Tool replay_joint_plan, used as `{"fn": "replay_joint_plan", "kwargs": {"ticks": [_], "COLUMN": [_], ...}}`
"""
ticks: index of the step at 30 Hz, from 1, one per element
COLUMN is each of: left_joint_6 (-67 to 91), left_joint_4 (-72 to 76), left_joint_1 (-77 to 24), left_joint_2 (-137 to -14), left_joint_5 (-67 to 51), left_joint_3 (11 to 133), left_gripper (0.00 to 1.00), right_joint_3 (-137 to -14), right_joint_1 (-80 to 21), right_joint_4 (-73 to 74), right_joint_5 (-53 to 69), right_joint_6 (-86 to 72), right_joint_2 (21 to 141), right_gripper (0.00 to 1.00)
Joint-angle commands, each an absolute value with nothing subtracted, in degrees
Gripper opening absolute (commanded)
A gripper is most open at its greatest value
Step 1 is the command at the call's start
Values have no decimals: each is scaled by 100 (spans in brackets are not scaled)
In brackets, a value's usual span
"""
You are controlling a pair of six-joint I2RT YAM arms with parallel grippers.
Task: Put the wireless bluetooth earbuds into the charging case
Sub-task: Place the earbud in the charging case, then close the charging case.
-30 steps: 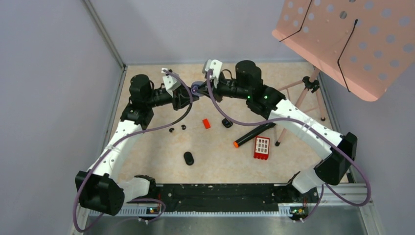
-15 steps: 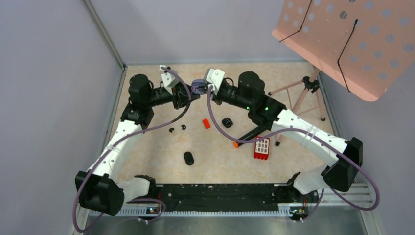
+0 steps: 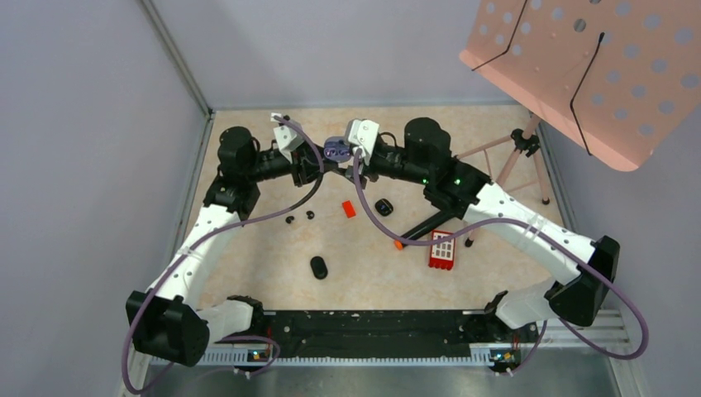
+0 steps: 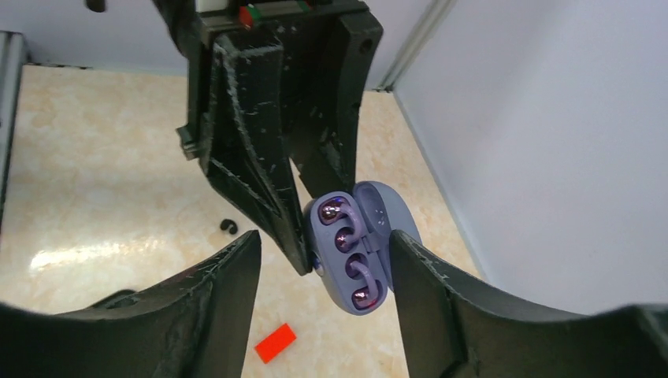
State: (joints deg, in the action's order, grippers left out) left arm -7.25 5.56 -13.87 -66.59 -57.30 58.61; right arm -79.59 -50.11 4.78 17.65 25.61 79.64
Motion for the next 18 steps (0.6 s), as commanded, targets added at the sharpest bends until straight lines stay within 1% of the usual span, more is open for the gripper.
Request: {"fn": "replay_joint_plan", "kwargs": {"ticks": [1, 9, 15, 18], "left_joint_6": [-998, -1788, -1903, -1421], "left_joint_4": [501, -181, -196, 37], "left_joint_1": [-1415, -1419, -1420, -1415], "left_joint_2": [-6561, -6536, -6506, -6581], "left_joint_5": [-5804, -6119, -6117, -5758], "left_joint_3": [5913, 6070, 6142, 6143], "left_gripper": [0, 0, 0, 0], "right_joint_3": [-8542, -8749, -8766, -8730], "right_joint_1": [-4911, -4794, -4779, -4779], "right_joint_4": [1225, 1582, 1781, 1780], "right_joint_5": [2501, 2410, 2401, 2578], "right_joint_6": [2791, 2897, 2886, 2914], "right_joint_2": [7687, 8060, 8402, 8362], "right_gripper": [65, 74, 75, 75]}}
